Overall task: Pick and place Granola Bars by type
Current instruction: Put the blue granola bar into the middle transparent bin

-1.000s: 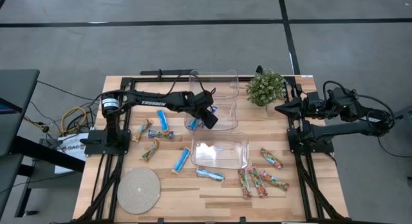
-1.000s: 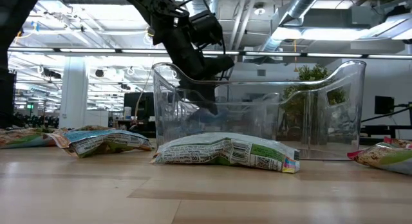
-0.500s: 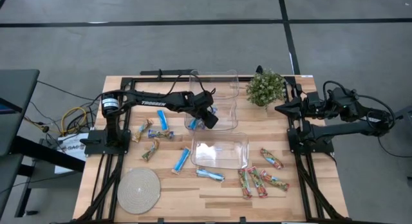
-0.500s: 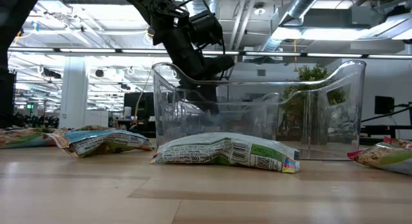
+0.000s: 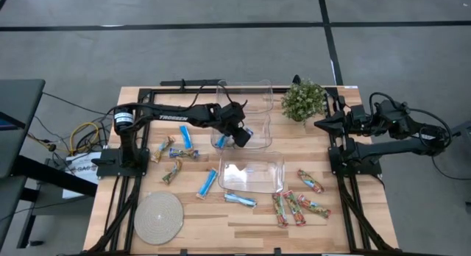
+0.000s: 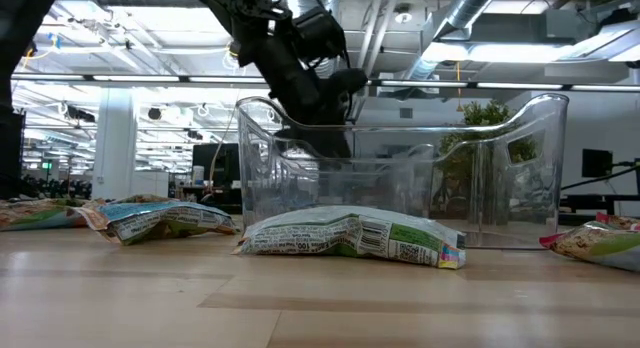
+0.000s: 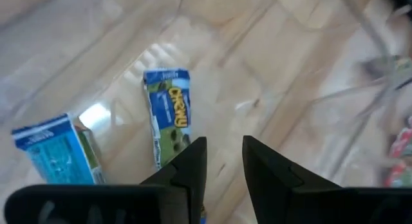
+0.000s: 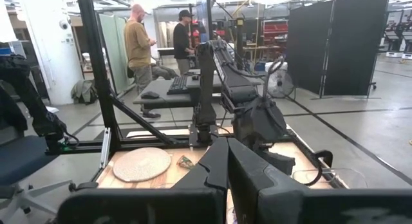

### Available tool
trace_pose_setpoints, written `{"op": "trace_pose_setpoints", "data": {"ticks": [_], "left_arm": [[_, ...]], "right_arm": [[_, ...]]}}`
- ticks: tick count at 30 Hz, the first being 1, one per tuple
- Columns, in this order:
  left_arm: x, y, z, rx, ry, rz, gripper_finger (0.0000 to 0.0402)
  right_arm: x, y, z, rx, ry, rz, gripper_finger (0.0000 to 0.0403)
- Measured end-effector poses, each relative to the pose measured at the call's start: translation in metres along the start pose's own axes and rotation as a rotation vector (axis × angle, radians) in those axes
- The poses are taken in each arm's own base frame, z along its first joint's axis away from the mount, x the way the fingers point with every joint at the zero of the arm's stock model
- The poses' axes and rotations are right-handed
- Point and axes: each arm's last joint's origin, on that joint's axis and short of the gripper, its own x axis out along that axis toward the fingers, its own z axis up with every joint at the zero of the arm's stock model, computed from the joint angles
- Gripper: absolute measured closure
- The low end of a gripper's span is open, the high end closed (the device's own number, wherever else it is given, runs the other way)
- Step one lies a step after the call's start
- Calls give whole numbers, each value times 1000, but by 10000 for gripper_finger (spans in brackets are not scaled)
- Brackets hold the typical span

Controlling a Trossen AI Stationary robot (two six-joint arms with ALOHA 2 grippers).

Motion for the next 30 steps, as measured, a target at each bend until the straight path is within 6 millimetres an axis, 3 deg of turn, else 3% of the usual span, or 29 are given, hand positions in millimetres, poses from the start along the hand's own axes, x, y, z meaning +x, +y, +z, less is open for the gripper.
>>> {"op": "trace_pose_setpoints", "data": {"ticks": [15, 22, 30], "left_arm": [[-74, -17, 8, 31, -149, 20, 310], [-116, -29, -5, 98, -168, 74, 310], [-150, -36, -28, 245, -85, 104, 310]], "right_arm": [[0, 0, 0, 0, 0, 0, 403], [0, 0, 0, 0, 0, 0, 403], [0, 0, 0, 0, -1, 0, 403]]}}
